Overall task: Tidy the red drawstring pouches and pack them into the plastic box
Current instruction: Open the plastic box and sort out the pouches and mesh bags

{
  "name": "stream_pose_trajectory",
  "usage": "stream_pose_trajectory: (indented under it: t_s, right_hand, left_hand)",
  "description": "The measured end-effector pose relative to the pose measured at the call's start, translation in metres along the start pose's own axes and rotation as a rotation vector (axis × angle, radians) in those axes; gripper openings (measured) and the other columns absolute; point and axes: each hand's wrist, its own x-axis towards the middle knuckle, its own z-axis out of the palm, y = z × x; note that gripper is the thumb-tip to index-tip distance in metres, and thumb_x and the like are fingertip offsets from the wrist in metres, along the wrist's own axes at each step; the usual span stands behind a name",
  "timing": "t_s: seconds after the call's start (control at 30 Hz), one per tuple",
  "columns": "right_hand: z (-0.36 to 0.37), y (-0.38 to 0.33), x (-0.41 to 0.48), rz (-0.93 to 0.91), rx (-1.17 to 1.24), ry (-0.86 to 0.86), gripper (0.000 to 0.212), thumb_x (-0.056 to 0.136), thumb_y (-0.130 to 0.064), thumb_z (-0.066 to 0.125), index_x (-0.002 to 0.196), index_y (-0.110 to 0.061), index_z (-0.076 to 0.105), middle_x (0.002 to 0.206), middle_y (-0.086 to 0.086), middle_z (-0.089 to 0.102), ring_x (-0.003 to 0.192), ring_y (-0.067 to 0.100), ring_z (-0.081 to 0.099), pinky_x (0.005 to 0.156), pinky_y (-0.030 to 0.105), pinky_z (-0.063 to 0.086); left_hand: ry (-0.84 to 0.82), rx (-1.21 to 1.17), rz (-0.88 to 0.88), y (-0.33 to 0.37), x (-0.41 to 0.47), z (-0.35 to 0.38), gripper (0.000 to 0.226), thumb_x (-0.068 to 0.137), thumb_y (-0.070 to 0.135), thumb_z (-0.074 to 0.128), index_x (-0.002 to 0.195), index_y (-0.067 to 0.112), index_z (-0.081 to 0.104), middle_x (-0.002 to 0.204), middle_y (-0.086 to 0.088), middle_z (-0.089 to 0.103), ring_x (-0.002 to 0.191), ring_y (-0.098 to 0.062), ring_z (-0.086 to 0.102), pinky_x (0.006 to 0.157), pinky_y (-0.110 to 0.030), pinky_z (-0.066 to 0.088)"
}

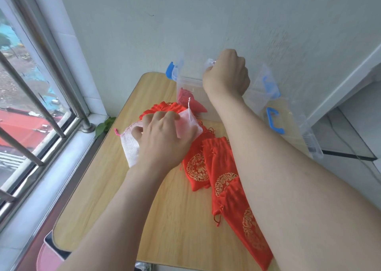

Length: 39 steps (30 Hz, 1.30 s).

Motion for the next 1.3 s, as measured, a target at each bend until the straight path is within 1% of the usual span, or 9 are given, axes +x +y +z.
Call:
stream_pose_trajectory:
  t_s: [0.13,0.27,0.33,0.53,0.77,0.87,0.97,1.1,1.3]
  right_hand:
    - [0.006,0.0,-0.003,-0.039,0.046,-0.142,0.016,0.089,-0.03,0.061,0.082,-0.019,0.051,0.085,-0.004,0.059,0.088,0.03,0.054,0.091,0.04,0.038]
    - [0.005,0.012,-0.021,-0.185,0.105,0.004,0.021,0.09,-0.026,0.054,0.092,-0.018,0.074,0.09,-0.002,0.073,0.095,0.029,0.06,0.09,0.04,0.037]
    - [0.001,0.023,-0.036,-0.272,0.189,0.159,0.027,0.088,-0.023,0.051,0.092,-0.019,0.077,0.088,-0.003,0.076,0.095,0.031,0.063,0.089,0.041,0.039]
    - [-0.012,0.056,-0.081,-0.251,0.507,0.245,0.025,0.083,-0.005,0.057,0.08,-0.018,0.077,0.075,-0.01,0.075,0.068,0.011,0.065,0.073,0.034,0.053]
    - [-0.04,0.072,-0.129,0.193,0.751,-0.018,0.018,0.095,-0.021,0.062,0.11,-0.021,0.074,0.093,-0.011,0.075,0.081,0.0,0.069,0.077,0.026,0.053]
    - [-0.046,0.076,-0.137,0.223,0.88,-0.18,0.037,0.097,-0.038,0.061,0.085,-0.002,0.063,0.077,-0.007,0.056,0.073,0.01,0.055,0.071,0.032,0.042]
    - [-0.05,0.077,-0.139,0.14,0.936,-0.197,0.052,0.103,-0.035,0.066,0.06,-0.018,0.041,0.066,-0.005,0.036,0.066,0.013,0.038,0.063,0.03,0.034]
    - [-0.046,0.085,-0.135,0.111,0.988,-0.131,0.024,0.107,-0.03,0.065,0.088,-0.026,0.081,0.069,-0.019,0.062,0.069,0.001,0.055,0.074,0.032,0.048]
    - [-0.041,0.09,-0.125,0.255,1.072,-0.019,0.029,0.111,-0.029,0.058,0.095,-0.018,0.08,0.069,-0.014,0.063,0.066,0.006,0.055,0.07,0.032,0.047]
  left_hand:
    - [0.008,0.027,0.04,0.0,-0.001,0.0,0.063,0.083,0.08,0.06,0.121,0.03,0.069,0.124,0.009,0.063,0.124,-0.027,0.051,0.092,-0.044,0.027]
    - [0.111,-0.076,0.091,-0.005,0.003,0.004,0.022,0.097,0.046,0.062,0.092,0.028,0.075,0.108,0.005,0.069,0.107,-0.031,0.06,0.087,-0.045,0.041]
    - [0.137,-0.183,0.081,-0.001,0.003,0.002,0.029,0.098,0.034,0.057,0.071,0.025,0.06,0.083,0.002,0.063,0.088,-0.031,0.06,0.075,-0.042,0.044]
    - [0.2,-0.414,0.111,0.02,-0.007,-0.015,0.042,0.111,0.027,0.042,0.078,0.002,0.045,0.064,-0.005,0.046,0.059,-0.015,0.038,0.055,-0.028,0.031]
    - [0.076,-0.783,0.166,0.035,-0.021,-0.025,0.04,0.11,0.025,0.041,0.081,-0.004,0.043,0.073,-0.014,0.036,0.069,-0.02,0.036,0.058,-0.044,0.038]
    - [-0.035,-0.785,0.155,0.033,-0.024,-0.027,0.046,0.111,0.029,0.043,0.082,-0.006,0.047,0.073,-0.014,0.038,0.069,-0.021,0.039,0.063,-0.039,0.037]
    - [-0.105,-0.739,0.171,0.035,-0.029,-0.029,0.05,0.112,0.029,0.045,0.072,-0.001,0.041,0.067,-0.006,0.034,0.064,-0.019,0.034,0.059,-0.035,0.028]
    - [-0.132,-0.645,0.191,0.037,-0.028,-0.024,0.051,0.112,0.03,0.045,0.074,-0.004,0.041,0.068,-0.013,0.033,0.063,-0.02,0.034,0.057,-0.04,0.028]
    - [0.031,-0.554,0.077,0.039,-0.015,-0.015,0.039,0.107,0.011,0.04,0.116,0.028,0.074,0.102,0.019,0.074,0.101,-0.002,0.066,0.085,-0.031,0.054]
